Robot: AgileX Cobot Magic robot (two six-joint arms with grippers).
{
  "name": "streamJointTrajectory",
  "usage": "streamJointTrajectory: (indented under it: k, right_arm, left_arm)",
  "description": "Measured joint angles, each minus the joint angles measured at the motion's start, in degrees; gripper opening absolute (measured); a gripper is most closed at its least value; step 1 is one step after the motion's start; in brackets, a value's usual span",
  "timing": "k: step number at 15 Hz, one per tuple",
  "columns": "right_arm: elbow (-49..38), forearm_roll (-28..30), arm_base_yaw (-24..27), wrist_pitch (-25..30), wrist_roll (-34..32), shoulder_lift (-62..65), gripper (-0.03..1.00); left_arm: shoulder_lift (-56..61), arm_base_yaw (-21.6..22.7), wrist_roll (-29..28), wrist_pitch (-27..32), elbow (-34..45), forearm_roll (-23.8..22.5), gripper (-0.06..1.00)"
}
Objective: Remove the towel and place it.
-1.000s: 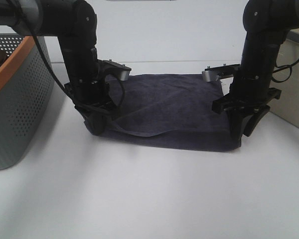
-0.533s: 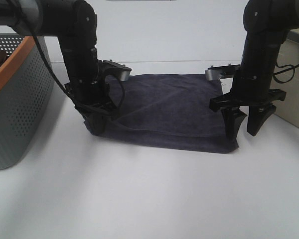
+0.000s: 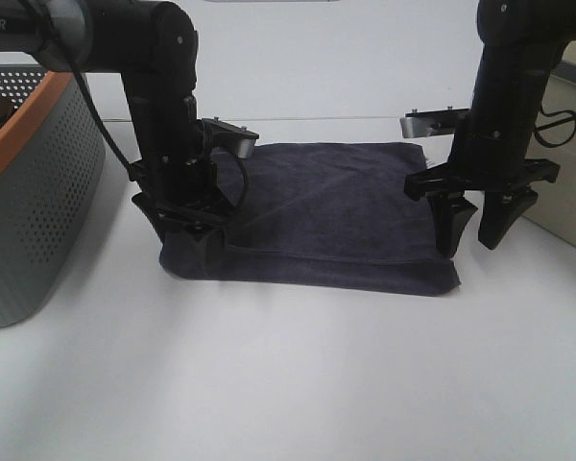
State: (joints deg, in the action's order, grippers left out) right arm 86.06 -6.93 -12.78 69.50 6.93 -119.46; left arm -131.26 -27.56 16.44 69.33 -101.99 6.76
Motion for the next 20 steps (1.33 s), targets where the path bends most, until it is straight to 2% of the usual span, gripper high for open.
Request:
streamJointTrajectory:
  k: [4, 11, 15, 18, 20]
  right_arm:
    - [0.00, 0.00, 0.00, 0.00, -1.72, 5.96, 0.50]
    - [0.00, -0.06, 0.00, 0.00, -7.62, 18.96, 0.50]
    - [0.00, 0.29, 0.00, 0.11, -8.14, 26.47, 0.50]
    - [0.00, 8.48, 0.00, 0.23, -14.50, 32.14, 0.50]
    - [0.00, 14.21, 1.03, 0.23, -18.11, 34.26, 0.50]
  left_arm:
    - [2.41, 0.00, -4.98, 0.11, 0.17, -3.67, 0.74]
    - [15.99, 0.00, -12.66, 0.11, 0.17, -3.27, 0.74]
    - [23.15, 0.00, -15.18, 0.23, 0.17, -4.64, 0.74]
    - [29.16, 2.41, -18.56, 0.34, 0.17, -6.76, 0.74]
    - [32.83, 8.25, -19.14, 0.34, 0.17, -7.62, 0.74]
